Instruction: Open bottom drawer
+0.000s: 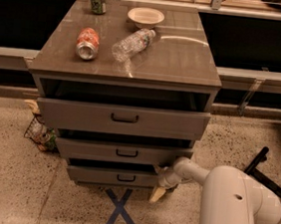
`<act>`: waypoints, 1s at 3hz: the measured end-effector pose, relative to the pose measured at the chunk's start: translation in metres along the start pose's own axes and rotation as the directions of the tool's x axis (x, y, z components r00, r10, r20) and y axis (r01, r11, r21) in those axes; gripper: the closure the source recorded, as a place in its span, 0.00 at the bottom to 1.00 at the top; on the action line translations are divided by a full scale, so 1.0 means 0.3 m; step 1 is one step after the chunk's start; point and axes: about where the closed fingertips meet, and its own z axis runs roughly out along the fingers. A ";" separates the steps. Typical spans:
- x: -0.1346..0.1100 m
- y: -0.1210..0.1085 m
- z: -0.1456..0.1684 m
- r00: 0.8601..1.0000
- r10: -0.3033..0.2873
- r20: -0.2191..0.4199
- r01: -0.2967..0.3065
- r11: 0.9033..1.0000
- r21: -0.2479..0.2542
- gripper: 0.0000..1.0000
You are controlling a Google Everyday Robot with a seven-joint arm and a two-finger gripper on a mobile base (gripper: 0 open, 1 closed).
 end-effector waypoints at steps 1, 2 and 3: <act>-0.002 0.020 0.054 1.000 0.021 0.015 -0.020 0.999 -0.040 0.16; -0.005 0.047 0.066 0.999 0.039 0.032 -0.037 0.998 -0.054 0.39; -0.024 0.106 0.007 0.998 0.038 0.055 -0.035 0.997 -0.068 0.63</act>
Offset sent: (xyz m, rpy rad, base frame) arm -0.0187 0.0119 -0.0182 0.0601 0.0811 -0.0129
